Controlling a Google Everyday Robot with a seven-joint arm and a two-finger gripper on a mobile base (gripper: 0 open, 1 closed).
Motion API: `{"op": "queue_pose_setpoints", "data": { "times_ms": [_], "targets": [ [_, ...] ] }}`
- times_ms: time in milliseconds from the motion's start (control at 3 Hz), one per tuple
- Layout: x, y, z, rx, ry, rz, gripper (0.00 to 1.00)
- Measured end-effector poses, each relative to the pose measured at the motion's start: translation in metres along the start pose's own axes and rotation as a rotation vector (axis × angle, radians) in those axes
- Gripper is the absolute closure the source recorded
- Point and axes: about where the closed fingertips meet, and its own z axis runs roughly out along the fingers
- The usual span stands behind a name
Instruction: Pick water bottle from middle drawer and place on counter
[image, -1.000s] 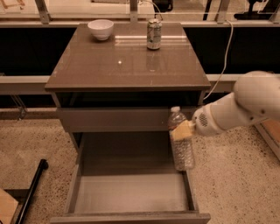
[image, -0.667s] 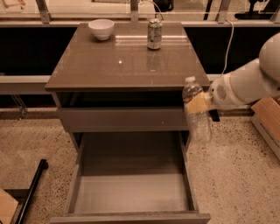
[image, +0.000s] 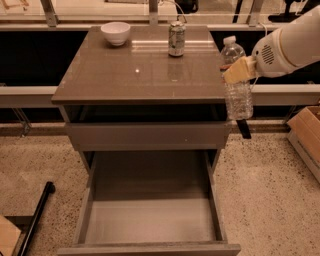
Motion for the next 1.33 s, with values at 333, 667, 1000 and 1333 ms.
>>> {"op": "queue_pose_setpoints", "data": {
  "times_ms": [333,667,1000,1333],
  "targets": [
    [-0.007,0.000,0.007,0.015,-0.029,-0.006,1.00],
    [-0.038,0.001,0.027,0.049,-0.094,-0.094,1.00],
    [-0.073,0.006,0.049,0.081,-0.131,-0.239,1.00],
    [-0.097,0.021,0.079,0.090,-0.121,-0.402,1.00]
  ]
}}
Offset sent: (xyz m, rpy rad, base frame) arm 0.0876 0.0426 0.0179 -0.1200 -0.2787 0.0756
